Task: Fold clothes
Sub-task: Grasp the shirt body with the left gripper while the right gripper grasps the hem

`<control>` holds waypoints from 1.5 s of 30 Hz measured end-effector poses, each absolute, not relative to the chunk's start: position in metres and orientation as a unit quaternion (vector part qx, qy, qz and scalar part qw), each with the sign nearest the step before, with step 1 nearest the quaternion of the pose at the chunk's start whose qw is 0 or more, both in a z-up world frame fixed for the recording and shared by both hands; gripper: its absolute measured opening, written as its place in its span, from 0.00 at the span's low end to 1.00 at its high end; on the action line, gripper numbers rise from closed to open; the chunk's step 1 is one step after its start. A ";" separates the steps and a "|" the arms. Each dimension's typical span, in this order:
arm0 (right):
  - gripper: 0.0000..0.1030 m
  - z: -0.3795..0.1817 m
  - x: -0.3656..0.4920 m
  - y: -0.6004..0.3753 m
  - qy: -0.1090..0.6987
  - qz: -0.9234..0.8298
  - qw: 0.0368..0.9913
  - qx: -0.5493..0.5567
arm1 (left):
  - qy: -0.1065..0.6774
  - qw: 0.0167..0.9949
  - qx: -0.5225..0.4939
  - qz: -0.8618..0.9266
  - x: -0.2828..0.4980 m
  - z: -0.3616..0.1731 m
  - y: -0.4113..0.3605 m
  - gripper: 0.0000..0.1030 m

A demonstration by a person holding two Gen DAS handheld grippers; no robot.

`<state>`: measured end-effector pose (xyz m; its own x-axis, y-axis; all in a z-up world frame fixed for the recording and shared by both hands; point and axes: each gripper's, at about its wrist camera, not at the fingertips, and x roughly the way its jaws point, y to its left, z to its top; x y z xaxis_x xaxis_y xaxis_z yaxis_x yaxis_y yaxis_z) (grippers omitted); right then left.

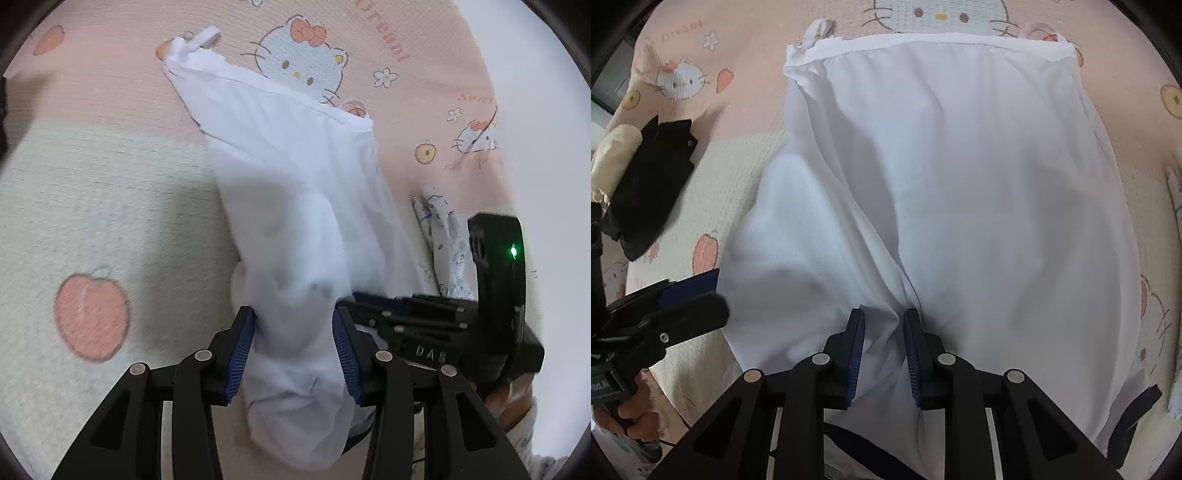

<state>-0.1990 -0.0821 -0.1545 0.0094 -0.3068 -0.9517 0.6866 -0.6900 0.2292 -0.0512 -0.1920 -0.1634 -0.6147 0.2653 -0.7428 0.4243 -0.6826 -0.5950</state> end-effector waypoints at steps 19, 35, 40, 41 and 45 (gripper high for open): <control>0.50 -0.119 -0.218 -0.055 0.043 -0.713 0.383 0.586 | 0.448 -0.033 0.397 -0.801 -0.093 -0.158 -0.180 0.22; 0.56 -0.101 -0.221 -0.040 -0.012 -0.686 0.416 0.597 | 0.388 -0.065 0.422 -0.817 -0.102 -0.156 -0.130 0.15; 0.56 -0.109 -0.210 -0.063 0.075 -0.692 0.396 0.598 | 0.355 -0.062 0.440 -0.823 -0.102 -0.160 -0.108 0.15; 0.56 -0.111 -0.212 -0.065 0.073 -0.690 0.393 0.603 | 0.347 -0.059 0.441 -0.826 -0.102 -0.160 -0.104 0.15; 0.55 -0.120 -0.216 -0.062 0.101 -0.694 0.362 0.614 | 0.334 -0.042 0.438 -0.834 -0.101 -0.159 -0.097 0.15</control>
<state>-0.2156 -0.0623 -0.1203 0.0163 -0.3778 -0.9257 0.6260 -0.7181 0.3041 -0.1010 -0.0972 -0.1593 -0.6124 0.3618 -0.7029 0.2230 -0.7740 -0.5927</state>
